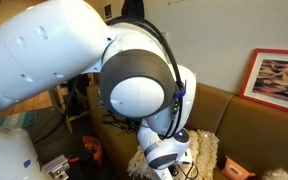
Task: Pick up the pillow
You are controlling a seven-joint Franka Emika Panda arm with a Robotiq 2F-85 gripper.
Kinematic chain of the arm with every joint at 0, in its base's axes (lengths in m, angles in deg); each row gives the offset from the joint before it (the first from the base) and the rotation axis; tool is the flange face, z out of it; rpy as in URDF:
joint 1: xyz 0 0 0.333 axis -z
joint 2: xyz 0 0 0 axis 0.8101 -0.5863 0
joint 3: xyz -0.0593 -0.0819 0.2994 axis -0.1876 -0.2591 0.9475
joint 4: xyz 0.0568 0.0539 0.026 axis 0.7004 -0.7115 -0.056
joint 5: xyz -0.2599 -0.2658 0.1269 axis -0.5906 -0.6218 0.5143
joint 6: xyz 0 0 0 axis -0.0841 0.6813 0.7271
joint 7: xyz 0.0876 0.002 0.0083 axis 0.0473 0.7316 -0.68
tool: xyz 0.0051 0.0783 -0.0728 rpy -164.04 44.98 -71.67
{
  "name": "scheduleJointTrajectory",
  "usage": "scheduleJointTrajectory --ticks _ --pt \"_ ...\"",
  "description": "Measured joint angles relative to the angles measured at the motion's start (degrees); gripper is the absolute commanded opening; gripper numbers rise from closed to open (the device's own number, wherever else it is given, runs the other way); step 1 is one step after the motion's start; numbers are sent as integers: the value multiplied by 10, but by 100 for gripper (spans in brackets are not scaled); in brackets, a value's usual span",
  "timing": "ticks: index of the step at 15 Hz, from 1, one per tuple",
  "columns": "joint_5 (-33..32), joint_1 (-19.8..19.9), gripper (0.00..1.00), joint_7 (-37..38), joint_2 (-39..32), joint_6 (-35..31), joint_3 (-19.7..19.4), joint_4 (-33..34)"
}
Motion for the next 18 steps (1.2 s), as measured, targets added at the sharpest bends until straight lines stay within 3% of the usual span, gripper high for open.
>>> scheduleJointTrajectory --ticks 6,13,18 --pt "0 11 2 0 69 -45 20 -64" --pt "-32 27 2 32 252 -177 73 -208" --pt "-37 43 2 104 405 -186 99 -237"
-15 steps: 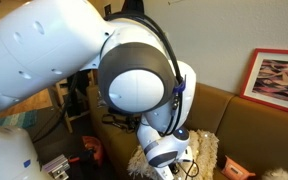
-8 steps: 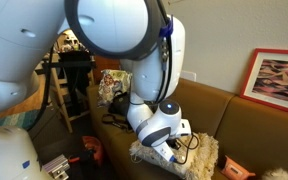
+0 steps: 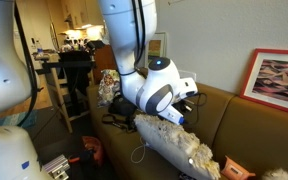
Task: Pick up the pillow
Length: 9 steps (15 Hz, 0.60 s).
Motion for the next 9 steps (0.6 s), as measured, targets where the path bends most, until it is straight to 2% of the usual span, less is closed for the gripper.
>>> scheduleJointTrajectory --ticks 5,9 --pt "26 51 2 55 168 4 -7 -3" --pt "19 107 2 79 244 12 -35 -4"
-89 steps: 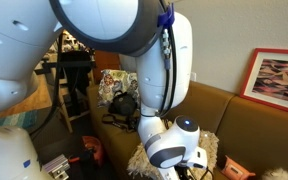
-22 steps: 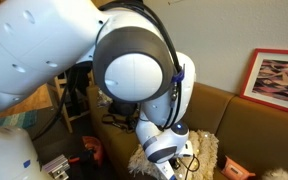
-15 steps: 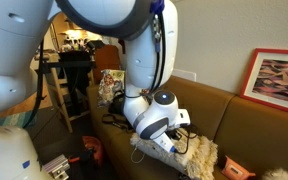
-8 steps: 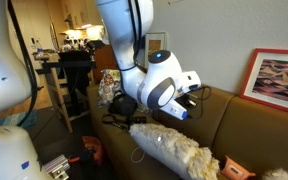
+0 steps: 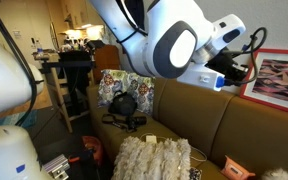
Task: Pick up the pillow
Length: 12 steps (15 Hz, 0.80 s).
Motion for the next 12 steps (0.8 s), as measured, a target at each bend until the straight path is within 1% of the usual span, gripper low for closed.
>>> scheduleJointTrajectory --ticks 3,6,9,12 --pt "-8 20 2 0 13 6 -32 0" --pt "-21 30 2 1 10 12 -55 0" --pt "-40 31 2 7 5 17 -68 -3" --pt "-60 31 2 14 -4 17 -72 -7"
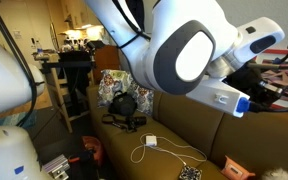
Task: Pick up the pillow
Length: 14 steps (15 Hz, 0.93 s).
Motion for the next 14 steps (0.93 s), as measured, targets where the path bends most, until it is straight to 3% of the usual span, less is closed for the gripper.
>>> scheduleJointTrajectory --ticks 8,10,12,13,14 --pt "-48 5 2 20 -18 0 -1 -6" --pt "-59 8 32 28 -19 0 -1 -8" --pt "-67 11 45 38 -19 0 -1 -10" --pt "-71 13 28 43 -19 0 -1 -10" --pt "-74 14 36 48 -19 0 -1 -11"
